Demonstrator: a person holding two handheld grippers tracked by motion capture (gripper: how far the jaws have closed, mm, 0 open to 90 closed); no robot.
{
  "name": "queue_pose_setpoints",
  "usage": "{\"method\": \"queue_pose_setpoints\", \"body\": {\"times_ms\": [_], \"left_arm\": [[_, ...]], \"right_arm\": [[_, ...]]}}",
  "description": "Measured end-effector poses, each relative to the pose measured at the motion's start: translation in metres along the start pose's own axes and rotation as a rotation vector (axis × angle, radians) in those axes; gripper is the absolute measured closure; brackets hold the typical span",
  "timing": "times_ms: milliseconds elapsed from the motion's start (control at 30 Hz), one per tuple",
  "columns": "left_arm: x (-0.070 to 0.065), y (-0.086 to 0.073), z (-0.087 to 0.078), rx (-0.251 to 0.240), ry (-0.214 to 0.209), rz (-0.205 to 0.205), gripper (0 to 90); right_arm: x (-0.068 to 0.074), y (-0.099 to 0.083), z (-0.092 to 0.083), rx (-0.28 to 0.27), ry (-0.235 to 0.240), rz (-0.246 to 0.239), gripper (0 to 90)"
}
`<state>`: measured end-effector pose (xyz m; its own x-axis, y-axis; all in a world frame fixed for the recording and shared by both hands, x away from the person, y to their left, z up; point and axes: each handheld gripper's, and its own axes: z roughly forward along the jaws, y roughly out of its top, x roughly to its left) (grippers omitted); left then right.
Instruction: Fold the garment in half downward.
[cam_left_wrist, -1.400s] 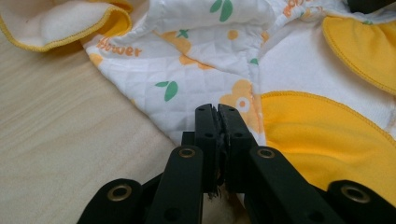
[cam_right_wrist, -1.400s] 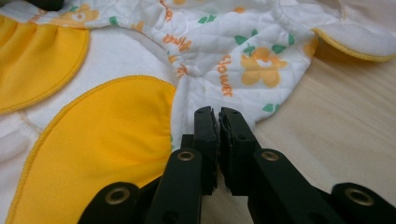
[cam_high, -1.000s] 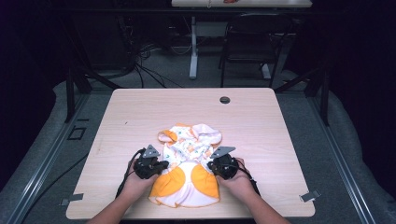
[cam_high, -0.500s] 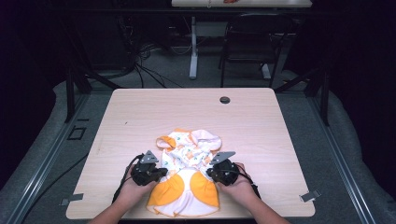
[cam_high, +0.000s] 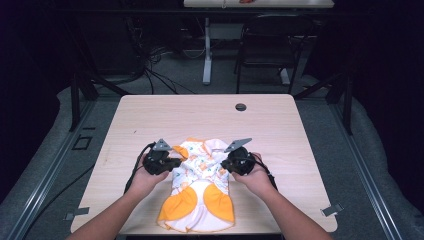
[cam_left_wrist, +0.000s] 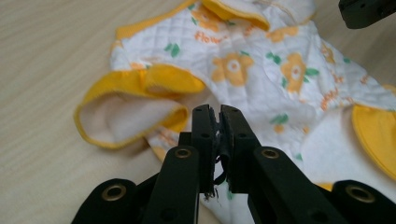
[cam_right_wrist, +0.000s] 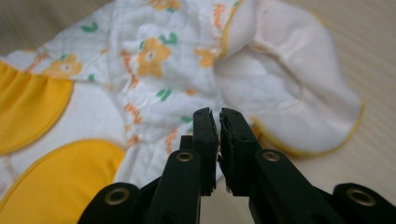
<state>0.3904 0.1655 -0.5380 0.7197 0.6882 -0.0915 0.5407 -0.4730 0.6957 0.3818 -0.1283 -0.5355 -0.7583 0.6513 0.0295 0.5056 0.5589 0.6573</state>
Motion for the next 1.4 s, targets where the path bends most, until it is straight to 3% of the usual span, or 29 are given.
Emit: {"method": "queue_pose_setpoints", "body": {"times_ms": [200,400,467,600,733,800,967,1133,1333,1400], "left_arm": [[0.015,0.020,0.013,-0.010,0.024,-0.028,85.4],[0.028,0.028,0.034,-0.002,0.065,-0.037,86.3],[0.030,0.029,0.037,-0.001,0.063,-0.042,85.2],[0.035,0.034,0.046,-0.003,0.055,-0.062,84.9],[0.038,0.038,0.049,0.009,0.069,-0.052,83.0],[0.041,0.037,0.053,0.000,0.097,-0.064,80.0],[0.046,0.034,0.058,0.025,0.098,-0.082,74.4],[0.049,0.029,0.062,0.040,0.130,-0.094,62.6],[0.050,0.023,0.064,0.045,0.136,-0.104,58.7],[0.049,0.022,0.064,0.043,0.139,-0.098,58.8]], "right_arm": [[-0.017,0.020,0.009,-0.001,-0.040,0.013,85.0],[-0.033,0.037,0.024,-0.012,-0.078,0.042,83.3],[-0.037,0.040,0.030,-0.016,-0.089,0.070,81.6],[-0.042,0.043,0.040,0.007,-0.111,0.076,80.2],[-0.048,0.046,0.046,-0.006,-0.139,0.116,75.5],[-0.049,0.047,0.051,-0.008,-0.149,0.127,72.8],[-0.050,0.046,0.061,0.035,-0.168,0.121,65.8],[-0.052,0.043,0.067,0.058,-0.165,0.130,60.7],[-0.051,0.042,0.068,0.070,-0.173,0.135,57.4],[-0.054,0.040,0.068,0.073,-0.169,0.162,56.0]]}}
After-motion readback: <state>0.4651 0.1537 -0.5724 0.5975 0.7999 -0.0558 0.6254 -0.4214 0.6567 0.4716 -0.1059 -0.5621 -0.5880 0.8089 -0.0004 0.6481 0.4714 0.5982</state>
